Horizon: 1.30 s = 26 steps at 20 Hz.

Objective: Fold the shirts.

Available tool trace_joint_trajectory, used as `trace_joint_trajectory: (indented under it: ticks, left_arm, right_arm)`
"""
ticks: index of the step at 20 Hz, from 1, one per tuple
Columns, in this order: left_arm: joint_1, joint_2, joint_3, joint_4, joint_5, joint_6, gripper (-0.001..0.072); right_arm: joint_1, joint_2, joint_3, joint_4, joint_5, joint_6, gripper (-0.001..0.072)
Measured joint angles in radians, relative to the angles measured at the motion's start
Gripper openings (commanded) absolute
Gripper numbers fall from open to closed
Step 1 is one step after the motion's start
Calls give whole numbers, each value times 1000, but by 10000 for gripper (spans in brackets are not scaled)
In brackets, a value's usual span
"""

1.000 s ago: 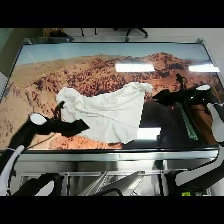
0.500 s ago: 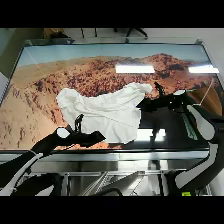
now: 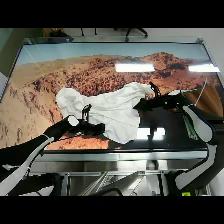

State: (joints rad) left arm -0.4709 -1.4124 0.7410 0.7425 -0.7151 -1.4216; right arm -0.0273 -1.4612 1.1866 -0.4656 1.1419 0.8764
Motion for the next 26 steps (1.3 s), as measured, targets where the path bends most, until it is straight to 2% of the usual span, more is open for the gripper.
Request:
trace_joint_trajectory:
  ticks: [1, 2, 3, 4, 7, 8, 9, 10, 15, 21, 22, 23, 25, 26]
  left_arm:
    - [2, 0, 24, 18, -15, 0, 13]
    - [5, 4, 42, 35, -28, 0, 13]
    - [12, 14, 54, 47, -45, 0, 13]
    - [23, 27, 64, 60, -55, 0, 13]
    - [73, 76, 61, 103, -102, 0, 13]
    - [98, 98, 45, 117, -118, 0, 13]
    - [127, 122, 24, 131, -131, 0, 13]
    - [154, 145, -1, 138, -136, 0, 13]
    - [288, 247, -122, 159, -159, 20, 13]
    - [393, 307, -163, 163, -172, 53, 13]
    - [402, 311, -165, 164, -174, 59, 13]
    - [409, 314, -166, 164, -177, 63, 13]
    - [418, 317, -167, 164, -180, 72, 13]
    - [420, 319, -168, 165, -182, 79, 13]
  right_arm:
    - [0, 8, 1, 4, 2, -4, 19]
    - [-1, 18, 1, 8, 4, -7, 79]
    - [-6, 29, 2, 11, 8, -10, 285]
    - [-18, 43, 3, 13, 8, -11, 383]
    - [-87, 76, 3, 10, 14, -12, 391]
    - [-117, 84, 3, 5, 20, -8, 421]
    - [-146, 89, 2, -2, 31, 0, 545]
    - [-169, 92, -3, -13, 42, 8, 588]
    - [-174, 100, -76, -76, 72, 44, 584]
    - [-11, 80, -135, -71, 0, 81, 572]
    - [22, 74, -138, -65, -21, 85, 436]
    - [56, 68, -140, -65, -55, 87, 268]
    - [107, 58, -143, -48, -96, 87, 42]
    - [128, 57, -142, -36, -114, 72, 19]
